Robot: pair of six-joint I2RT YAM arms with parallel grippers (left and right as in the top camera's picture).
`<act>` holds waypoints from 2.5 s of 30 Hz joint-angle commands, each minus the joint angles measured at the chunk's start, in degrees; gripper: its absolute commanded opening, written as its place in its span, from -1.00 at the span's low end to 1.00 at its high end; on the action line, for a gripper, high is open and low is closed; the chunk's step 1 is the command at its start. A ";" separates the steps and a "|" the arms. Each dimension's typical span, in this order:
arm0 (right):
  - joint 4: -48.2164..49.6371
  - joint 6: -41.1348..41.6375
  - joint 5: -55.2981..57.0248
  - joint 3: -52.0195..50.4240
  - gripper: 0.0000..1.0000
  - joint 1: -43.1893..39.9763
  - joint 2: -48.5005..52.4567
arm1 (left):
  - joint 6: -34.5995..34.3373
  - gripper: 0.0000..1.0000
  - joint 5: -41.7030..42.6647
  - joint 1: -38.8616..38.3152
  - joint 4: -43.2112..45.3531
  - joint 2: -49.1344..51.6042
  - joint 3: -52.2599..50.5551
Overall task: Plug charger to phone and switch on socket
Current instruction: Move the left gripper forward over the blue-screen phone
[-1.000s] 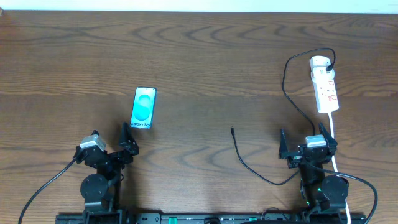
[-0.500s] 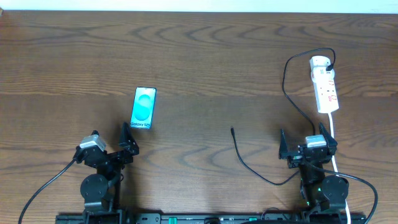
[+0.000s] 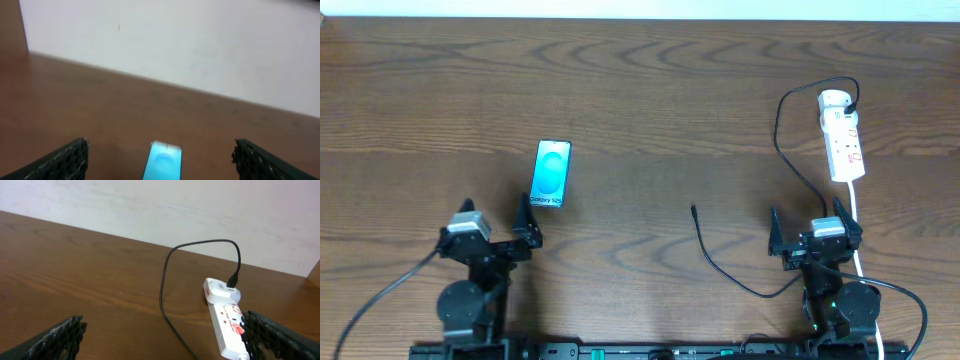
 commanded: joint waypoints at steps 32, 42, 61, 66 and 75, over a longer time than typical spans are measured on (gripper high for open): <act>-0.04 0.87 0.24 -0.20 0.98 -0.35 -0.42 | 9.09 0.85 5.01 0.24 -71.95 84.26 90.27; -0.04 0.87 0.22 -0.20 0.98 -0.35 -0.42 | 6.49 0.14 6.93 0.24 -70.38 89.00 89.79; -0.04 0.87 0.22 -0.20 0.99 -0.35 -0.42 | 6.49 0.96 4.68 -3.23 -53.09 89.05 69.68; -0.04 0.87 0.24 -0.20 0.99 -0.35 -0.42 | 6.54 0.96 0.48 -5.70 -47.65 89.37 65.66; -0.04 0.87 0.22 -0.20 0.98 -0.35 -0.42 | 6.75 0.96 -6.05 -8.46 -42.18 94.88 63.89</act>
